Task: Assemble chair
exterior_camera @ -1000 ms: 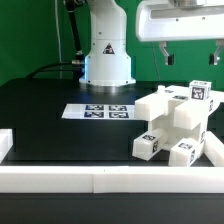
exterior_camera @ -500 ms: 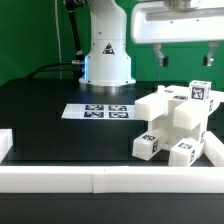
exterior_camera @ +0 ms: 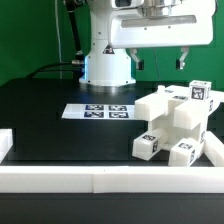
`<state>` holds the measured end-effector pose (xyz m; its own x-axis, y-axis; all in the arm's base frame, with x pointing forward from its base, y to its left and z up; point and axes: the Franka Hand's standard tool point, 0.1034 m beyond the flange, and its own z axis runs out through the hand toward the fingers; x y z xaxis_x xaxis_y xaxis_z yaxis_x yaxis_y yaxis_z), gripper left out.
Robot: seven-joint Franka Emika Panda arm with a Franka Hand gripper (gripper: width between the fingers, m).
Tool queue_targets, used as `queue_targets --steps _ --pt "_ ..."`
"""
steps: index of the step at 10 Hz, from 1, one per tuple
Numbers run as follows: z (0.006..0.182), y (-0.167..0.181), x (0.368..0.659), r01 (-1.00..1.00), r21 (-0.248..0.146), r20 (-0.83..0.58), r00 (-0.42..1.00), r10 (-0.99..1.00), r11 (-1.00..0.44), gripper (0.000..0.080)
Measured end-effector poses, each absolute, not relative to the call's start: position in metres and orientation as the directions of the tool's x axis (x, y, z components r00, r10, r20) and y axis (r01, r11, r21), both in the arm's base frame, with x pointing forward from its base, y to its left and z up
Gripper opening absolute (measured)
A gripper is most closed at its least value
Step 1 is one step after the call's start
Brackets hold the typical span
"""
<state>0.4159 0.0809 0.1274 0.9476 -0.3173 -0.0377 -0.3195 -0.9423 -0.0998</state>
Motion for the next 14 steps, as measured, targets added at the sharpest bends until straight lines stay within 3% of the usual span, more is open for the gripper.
queue_targets --steps 6,9,14 --pt "0.121 0.068 0.404 -0.310 -0.092 -0.049 0.951 -0.306 -0.946 0.0649" --pt "0.098 0.057 0.399 -0.297 -0.069 -0.038 0.955 -0.295 -0.952 0.0649" --pt "0.080 0.047 0.393 -0.294 -0.039 -0.048 0.955 -0.292 -0.955 0.0649"
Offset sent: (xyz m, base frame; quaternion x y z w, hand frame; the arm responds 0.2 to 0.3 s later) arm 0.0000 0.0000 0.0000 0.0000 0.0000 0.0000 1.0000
